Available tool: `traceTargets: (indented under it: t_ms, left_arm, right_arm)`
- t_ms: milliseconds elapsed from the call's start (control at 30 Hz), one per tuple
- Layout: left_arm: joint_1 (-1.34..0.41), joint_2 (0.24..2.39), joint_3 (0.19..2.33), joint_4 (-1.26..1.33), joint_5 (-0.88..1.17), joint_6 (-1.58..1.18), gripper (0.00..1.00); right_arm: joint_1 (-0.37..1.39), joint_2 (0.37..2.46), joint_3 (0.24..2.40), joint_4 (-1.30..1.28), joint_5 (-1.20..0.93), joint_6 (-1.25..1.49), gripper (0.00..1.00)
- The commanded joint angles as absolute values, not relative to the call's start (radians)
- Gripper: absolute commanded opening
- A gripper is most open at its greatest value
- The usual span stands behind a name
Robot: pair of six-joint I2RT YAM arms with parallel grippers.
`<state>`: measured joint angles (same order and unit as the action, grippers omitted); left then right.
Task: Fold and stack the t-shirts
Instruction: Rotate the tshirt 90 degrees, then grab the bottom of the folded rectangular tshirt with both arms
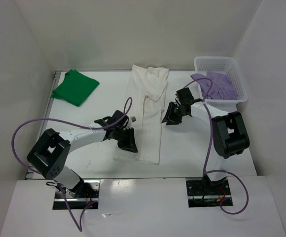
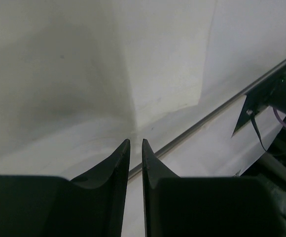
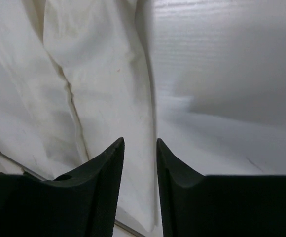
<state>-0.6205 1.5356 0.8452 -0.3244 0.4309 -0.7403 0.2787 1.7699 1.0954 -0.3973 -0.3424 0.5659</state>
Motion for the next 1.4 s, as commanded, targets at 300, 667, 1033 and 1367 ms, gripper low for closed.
traceTargets:
  t_ms: [300, 667, 1033, 1367]
  left_arm:
    - [-0.681, 1.678, 0.857, -0.293, 0.52, -0.759, 0.22]
    - [-0.69, 1.504, 0.845, -0.351, 0.46, -0.782, 0.53]
    - [-0.273, 1.131, 0.625, -0.483, 0.333, -0.839, 0.54]
    - [-0.198, 1.221, 0.58, -0.43, 0.333, -0.851, 0.5]
  right_arm:
    - [0.285, 1.427, 0.827, -0.38, -0.331, 0.692, 0.28]
    - [0.583, 1.319, 0.661, -0.333, -0.371, 0.92, 0.27]
    - [0.655, 1.155, 0.465, -0.233, -0.38, 1.098, 0.52]
    - [0.655, 1.146, 0.413, -0.187, -0.368, 1.098, 0.5]
